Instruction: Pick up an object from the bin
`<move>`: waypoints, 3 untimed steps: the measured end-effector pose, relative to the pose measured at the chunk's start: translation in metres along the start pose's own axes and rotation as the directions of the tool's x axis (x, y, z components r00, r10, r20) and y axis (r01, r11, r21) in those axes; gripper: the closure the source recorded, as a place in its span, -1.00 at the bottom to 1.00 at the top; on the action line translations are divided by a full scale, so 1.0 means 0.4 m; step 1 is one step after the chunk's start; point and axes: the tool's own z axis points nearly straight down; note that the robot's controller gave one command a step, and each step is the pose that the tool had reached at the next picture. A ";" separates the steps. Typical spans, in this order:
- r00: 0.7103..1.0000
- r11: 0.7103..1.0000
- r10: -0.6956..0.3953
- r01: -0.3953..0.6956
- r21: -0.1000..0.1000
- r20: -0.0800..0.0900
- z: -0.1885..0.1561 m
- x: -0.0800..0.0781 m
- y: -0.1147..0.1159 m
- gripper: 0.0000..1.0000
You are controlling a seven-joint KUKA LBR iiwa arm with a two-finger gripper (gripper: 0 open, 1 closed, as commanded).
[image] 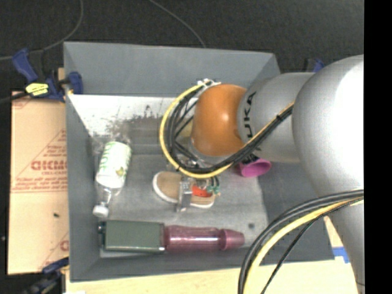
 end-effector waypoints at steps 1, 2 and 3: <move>1.000 1.000 0.002 -0.002 0.000 0.000 0.000 0.000 0.000 1.00; 1.000 1.000 0.003 -0.003 0.000 0.000 0.000 0.000 0.000 1.00; 1.000 1.000 0.004 -0.004 0.000 0.000 0.000 0.000 0.000 1.00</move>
Offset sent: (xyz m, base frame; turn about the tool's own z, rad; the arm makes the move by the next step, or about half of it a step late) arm 0.0000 0.0000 0.0000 0.0000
